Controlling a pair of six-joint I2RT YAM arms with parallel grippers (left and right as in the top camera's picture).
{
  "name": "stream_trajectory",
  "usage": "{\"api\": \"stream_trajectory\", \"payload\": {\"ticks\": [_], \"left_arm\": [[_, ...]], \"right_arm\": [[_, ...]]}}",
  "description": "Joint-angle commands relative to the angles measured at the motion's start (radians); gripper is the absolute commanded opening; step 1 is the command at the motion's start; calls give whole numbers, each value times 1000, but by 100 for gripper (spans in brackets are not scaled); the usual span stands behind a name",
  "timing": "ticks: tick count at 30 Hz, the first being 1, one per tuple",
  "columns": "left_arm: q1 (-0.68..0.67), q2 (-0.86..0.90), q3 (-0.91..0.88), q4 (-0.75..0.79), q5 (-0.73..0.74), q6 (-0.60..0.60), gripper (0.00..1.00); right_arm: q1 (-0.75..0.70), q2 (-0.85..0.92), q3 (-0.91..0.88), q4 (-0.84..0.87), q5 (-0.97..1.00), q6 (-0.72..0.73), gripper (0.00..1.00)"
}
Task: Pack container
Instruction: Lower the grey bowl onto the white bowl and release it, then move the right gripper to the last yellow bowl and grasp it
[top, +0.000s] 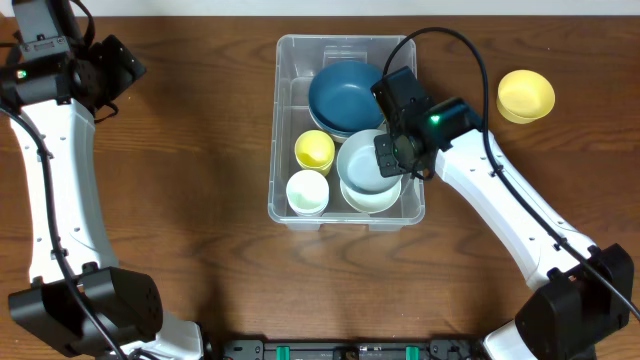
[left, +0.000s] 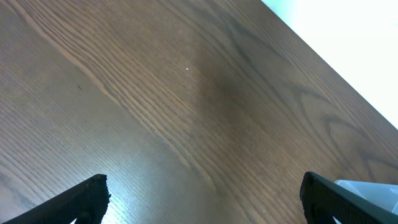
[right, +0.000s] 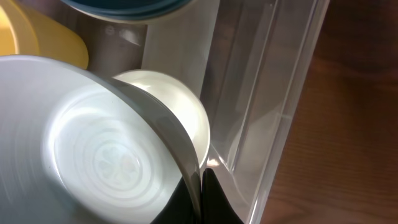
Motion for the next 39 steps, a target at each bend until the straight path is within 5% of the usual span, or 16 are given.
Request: {"api": "stream_trajectory", "payload": {"ticks": [1,5,7,10,23,39], "left_arm": [[4,2,10,-4,-12,10,98],[4,2,10,-4,-12,10,98],[4,2,10,-4,-12,10,98],[4,2,10,-4,-12,10,98],[4,2,10,-4,-12,10,98],[4,2,10,-4,-12,10,98]], "right_arm": [[5,13,4,-2,-1,14,1],[5,14,0,-2,-2,14,4],[5,14,-1,-2,-1,14,36],[3,14,-1,5,0,-1,50],[-110,-16,61,64,0,6,51],[-646,-3,106,161,-77,111,61]]}}
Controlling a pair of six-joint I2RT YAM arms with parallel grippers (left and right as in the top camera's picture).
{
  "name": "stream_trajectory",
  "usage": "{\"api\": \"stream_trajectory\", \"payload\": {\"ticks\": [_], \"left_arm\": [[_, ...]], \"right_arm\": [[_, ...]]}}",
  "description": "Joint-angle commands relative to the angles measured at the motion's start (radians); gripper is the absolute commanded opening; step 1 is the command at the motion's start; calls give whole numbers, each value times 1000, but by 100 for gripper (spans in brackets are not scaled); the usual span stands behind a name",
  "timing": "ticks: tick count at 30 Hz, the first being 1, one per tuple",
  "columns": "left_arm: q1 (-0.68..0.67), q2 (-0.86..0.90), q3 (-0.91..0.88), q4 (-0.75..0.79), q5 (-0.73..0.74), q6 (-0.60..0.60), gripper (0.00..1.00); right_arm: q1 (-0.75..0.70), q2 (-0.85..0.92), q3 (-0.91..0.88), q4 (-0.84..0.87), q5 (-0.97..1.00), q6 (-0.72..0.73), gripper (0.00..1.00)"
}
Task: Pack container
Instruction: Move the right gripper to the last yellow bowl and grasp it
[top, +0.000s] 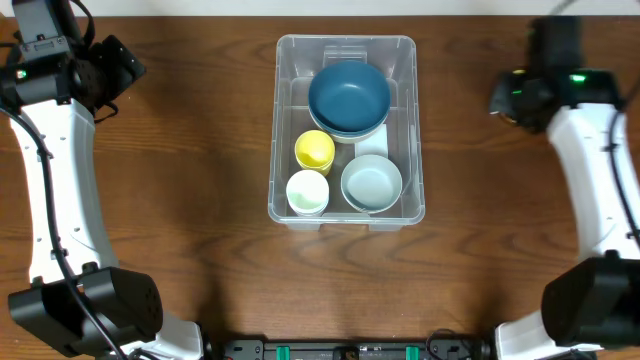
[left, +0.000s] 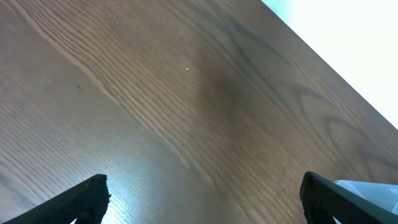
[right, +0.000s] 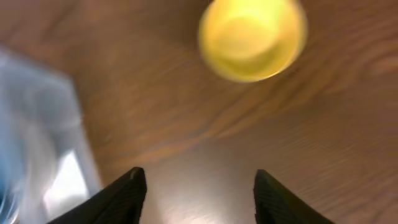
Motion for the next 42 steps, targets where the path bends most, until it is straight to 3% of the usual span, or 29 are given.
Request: {"api": "stream_trajectory", "payload": {"ticks": [1,10,18,30,35,42], "left_arm": [[4,2,10,-4,-12,10,98],[4,2,10,-4,-12,10,98],[4,2,10,-4,-12,10,98],[4,2,10,-4,-12,10,98],[4,2,10,-4,-12,10,98],[4,2,10,-4,-12,10,98]], "right_arm": [[-95,4,5,27,-53,42,62],[-269,118,-39,156,-154,102,72],[-303,301,-39,290,-311,120,69],[-302,436,-40,373,-318,141,65],[-302,443,-42,371,-262,145,56],[-302,444,-42,371,-252,144,35]]}}
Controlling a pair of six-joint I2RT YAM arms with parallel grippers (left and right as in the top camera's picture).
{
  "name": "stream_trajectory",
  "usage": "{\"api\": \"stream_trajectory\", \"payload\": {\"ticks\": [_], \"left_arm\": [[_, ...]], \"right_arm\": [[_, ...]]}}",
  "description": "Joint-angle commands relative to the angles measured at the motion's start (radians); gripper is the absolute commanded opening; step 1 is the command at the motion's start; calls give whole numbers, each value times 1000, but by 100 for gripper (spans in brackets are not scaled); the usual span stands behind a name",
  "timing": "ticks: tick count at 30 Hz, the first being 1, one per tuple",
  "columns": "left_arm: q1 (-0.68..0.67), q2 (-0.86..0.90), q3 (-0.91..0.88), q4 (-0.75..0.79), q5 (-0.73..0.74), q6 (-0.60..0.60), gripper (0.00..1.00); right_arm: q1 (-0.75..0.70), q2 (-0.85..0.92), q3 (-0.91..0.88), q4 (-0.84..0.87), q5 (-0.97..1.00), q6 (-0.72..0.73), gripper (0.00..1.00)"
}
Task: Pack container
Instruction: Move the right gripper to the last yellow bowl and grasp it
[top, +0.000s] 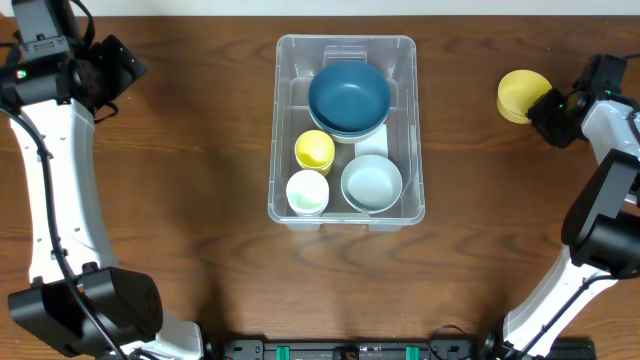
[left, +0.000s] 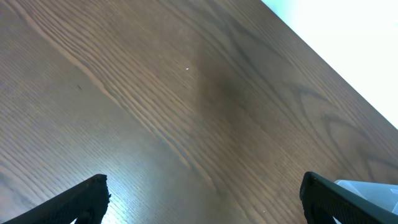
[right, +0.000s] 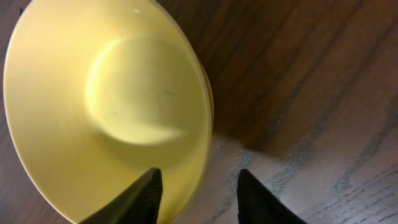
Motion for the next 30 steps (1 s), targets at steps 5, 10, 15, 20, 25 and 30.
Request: {"api": "stream_trajectory", "payload": {"ticks": [5,10,15,20,25,30], "left_arm": [[4,2,10,-4,-12,10,98],[4,2,10,-4,-12,10,98],[4,2,10,-4,-12,10,98],[4,2,10,-4,-12,10,98],[4,2,10,-4,-12,10,98],[4,2,10,-4,-12,10,98]], "right_arm": [[-10,12,-9,0,20,6,30],[-10,12,-10,0,19,5,23],[-10,12,-10,-6,19,-1,16],[-10,11,-10,-8,18,-49,9],[-9,-2,-8,-8,-44,-94,2],[-2,-66,-5,-18,-132,-150,2]]}}
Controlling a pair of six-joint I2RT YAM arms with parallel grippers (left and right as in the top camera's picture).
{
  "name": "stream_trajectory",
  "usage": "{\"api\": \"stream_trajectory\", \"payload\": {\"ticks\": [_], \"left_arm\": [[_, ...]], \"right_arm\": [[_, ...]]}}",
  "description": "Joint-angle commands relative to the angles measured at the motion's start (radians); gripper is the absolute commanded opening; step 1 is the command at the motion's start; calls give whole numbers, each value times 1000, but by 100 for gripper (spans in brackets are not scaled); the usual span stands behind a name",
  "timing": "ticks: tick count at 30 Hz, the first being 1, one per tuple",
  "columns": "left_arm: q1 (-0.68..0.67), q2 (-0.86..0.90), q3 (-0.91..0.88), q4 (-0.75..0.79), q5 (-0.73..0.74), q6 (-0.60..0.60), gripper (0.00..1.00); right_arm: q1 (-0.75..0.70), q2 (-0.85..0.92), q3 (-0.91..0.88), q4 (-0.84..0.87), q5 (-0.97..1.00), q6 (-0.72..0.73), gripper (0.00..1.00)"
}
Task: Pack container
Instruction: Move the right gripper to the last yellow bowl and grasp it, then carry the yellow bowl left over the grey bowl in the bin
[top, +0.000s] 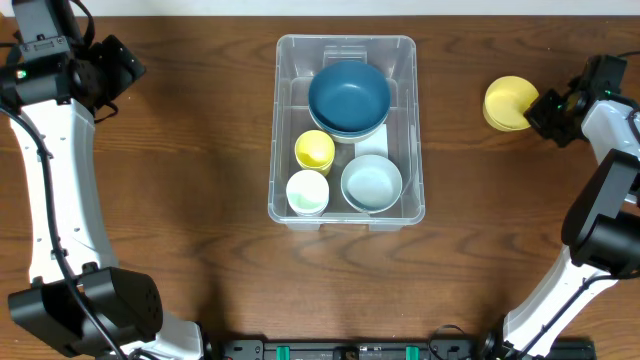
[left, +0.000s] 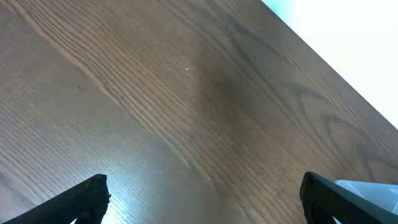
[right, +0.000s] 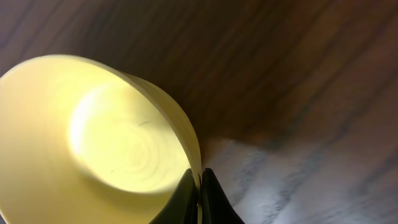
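A clear plastic container stands mid-table holding a blue bowl, a yellow cup, a white cup and a pale bowl. At the far right a yellow bowl hangs tilted, and my right gripper is shut on its rim; the right wrist view shows the rim pinched between the fingers. My left gripper stands open over bare wood at the far left.
The brown wooden table stretches around the container. A white wall runs along the table's far edge. Both arms' bases sit at the near edge.
My right gripper, open around the yellow bowl's rim, has shut on it. The bowl now sits slightly further left and tilted. The left arm has not moved.
My right gripper was first shut on the pale bowl's rim inside the container. Then that bowl lay in the container and the gripper was open near the yellow bowl at the far right. It straddled the yellow bowl's rim, and now grips it.
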Motion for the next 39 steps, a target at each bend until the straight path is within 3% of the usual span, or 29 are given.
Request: {"api": "stream_trajectory", "payload": {"ticks": [1,11,20,29,32,39], "left_arm": [[4,2,10,-4,-12,10,98],[4,2,10,-4,-12,10,98],[4,2,10,-4,-12,10,98],[4,2,10,-4,-12,10,98],[4,2,10,-4,-12,10,98],[4,2,10,-4,-12,10,98]], "right_arm": [[4,-87,-2,-18,-77,-79,2],[149,-409,73,-246,-78,-258,2],[495,-650,112,-423,66,-306,2],[815,-610,110,-594,274,-252,4],[851,-570,109,-639,361,-199,5],[845,-463,99,-698,365,-142,5]]}}
